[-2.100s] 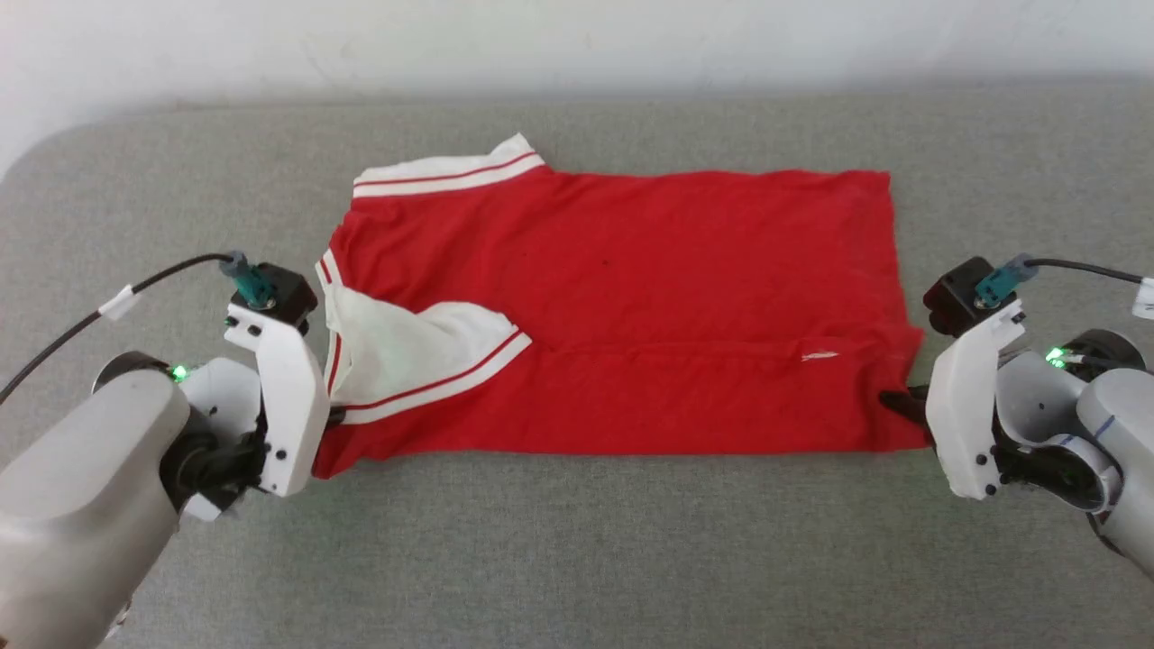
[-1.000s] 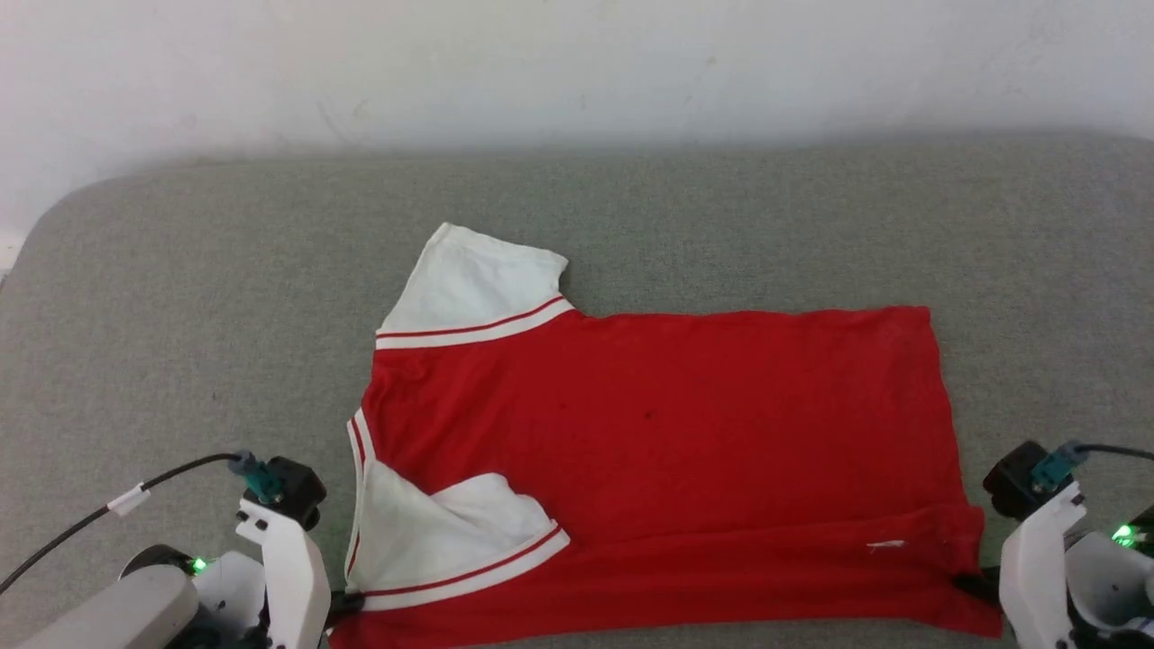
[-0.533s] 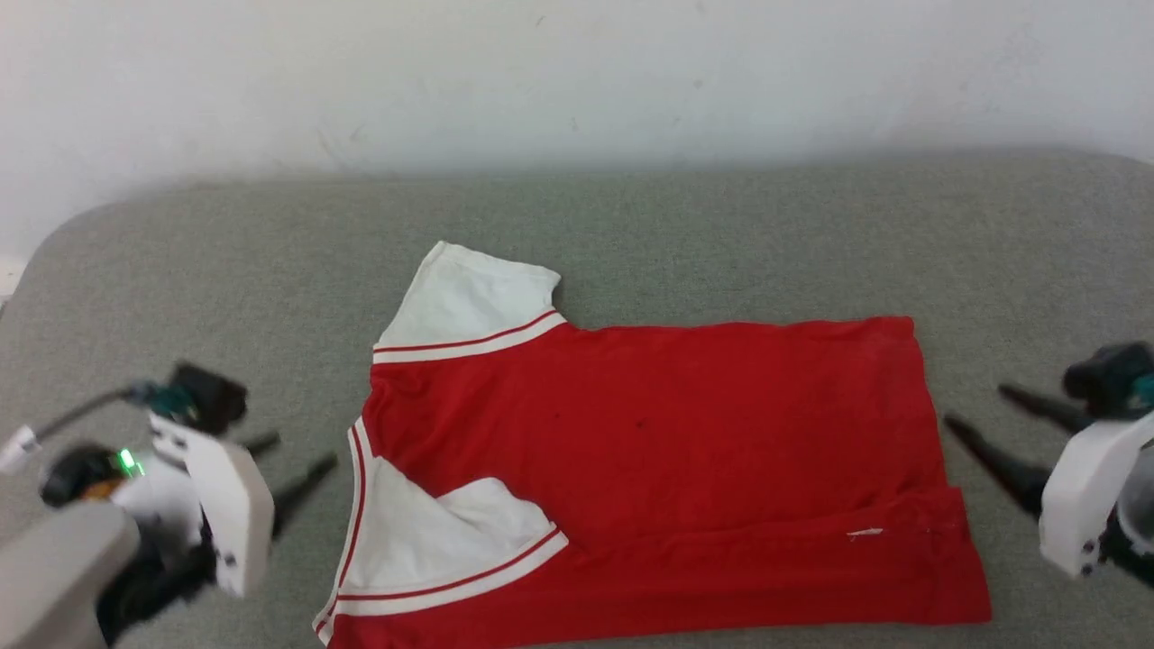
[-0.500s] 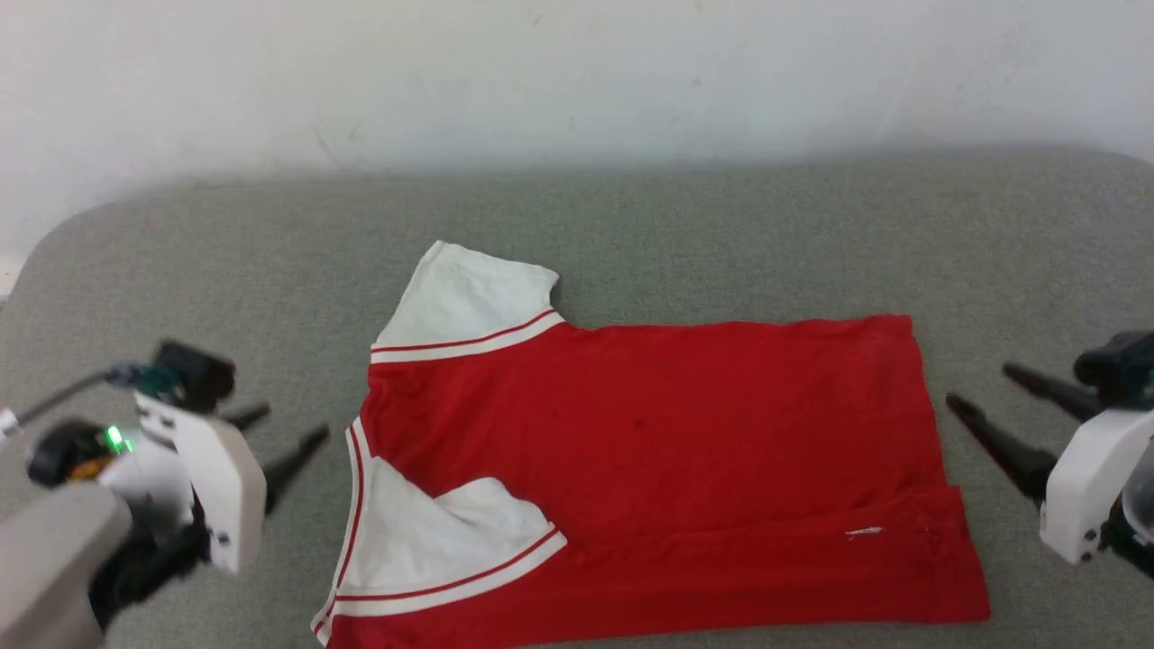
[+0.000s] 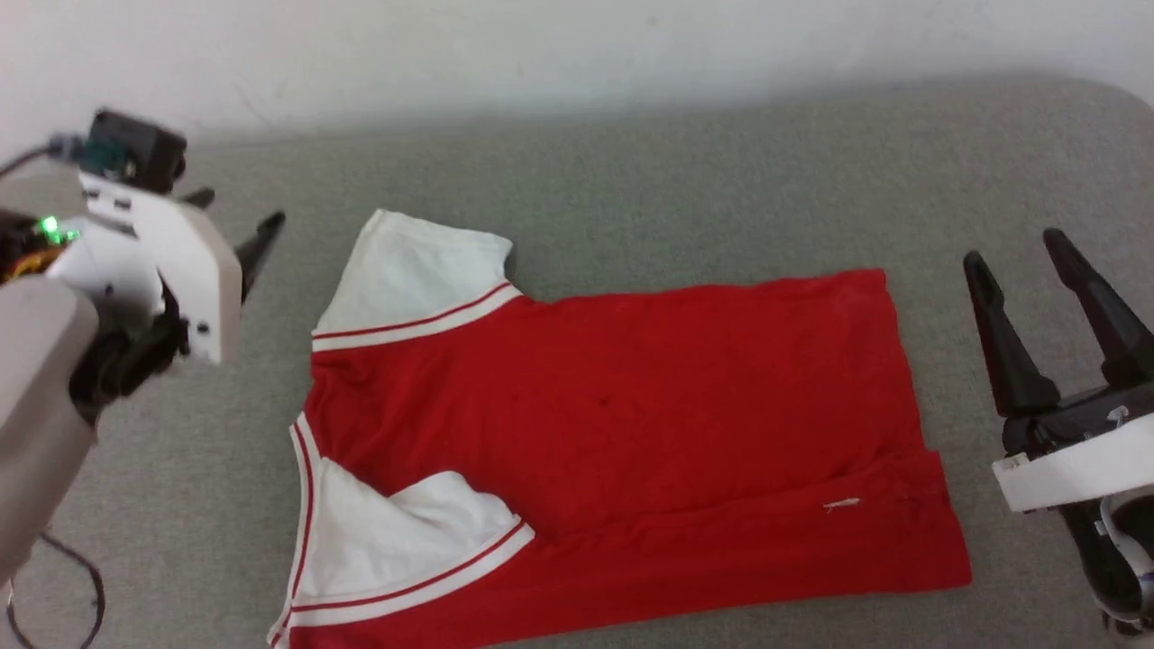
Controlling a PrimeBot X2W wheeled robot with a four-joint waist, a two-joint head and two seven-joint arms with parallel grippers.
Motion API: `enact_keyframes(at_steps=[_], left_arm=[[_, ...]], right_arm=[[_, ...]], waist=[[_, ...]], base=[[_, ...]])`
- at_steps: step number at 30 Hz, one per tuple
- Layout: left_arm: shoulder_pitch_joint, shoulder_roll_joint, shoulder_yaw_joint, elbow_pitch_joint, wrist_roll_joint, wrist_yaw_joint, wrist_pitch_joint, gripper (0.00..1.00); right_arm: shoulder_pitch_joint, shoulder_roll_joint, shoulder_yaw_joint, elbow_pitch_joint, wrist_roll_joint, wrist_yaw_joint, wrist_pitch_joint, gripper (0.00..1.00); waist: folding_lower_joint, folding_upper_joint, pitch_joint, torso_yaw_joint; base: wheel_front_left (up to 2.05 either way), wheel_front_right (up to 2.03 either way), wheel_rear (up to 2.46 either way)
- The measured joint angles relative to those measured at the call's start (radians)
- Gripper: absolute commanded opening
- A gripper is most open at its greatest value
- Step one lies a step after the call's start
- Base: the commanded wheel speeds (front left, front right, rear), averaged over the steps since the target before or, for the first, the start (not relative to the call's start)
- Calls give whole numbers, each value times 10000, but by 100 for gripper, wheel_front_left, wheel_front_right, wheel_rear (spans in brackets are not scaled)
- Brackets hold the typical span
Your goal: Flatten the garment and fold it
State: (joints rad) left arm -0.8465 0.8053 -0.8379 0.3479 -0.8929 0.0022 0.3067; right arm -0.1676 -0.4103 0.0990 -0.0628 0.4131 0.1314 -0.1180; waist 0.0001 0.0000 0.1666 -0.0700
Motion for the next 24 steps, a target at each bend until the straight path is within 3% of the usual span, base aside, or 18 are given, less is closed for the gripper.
enact_keyframes(at_steps=[5,10,18,24], left_arm=[[-1376,-633,33,1060,-12,-79,984,100],[-2413,-1022,-167,2031,-31,-362,2209,100],[-3448,-1250,-552,3442,-362,-545,4851,100],[-3803,-1225,-725,3885,-435,-527,6009,100]], right_arm=[[258,1122,-573,-1072,-669,0,-224,100],[277,1653,-658,-1540,-945,0,-360,100],[-49,1825,-408,-1501,-1129,0,-437,100],[-262,1802,-230,-1174,-1120,0,-508,100]], waist=[[1,0,616,-320],[2,0,1285,-714],[2,0,2263,-1424],[1,0,2880,-1873]], base=[[0,0,0],[0,0,0],[0,0,0],[0,0,0]])
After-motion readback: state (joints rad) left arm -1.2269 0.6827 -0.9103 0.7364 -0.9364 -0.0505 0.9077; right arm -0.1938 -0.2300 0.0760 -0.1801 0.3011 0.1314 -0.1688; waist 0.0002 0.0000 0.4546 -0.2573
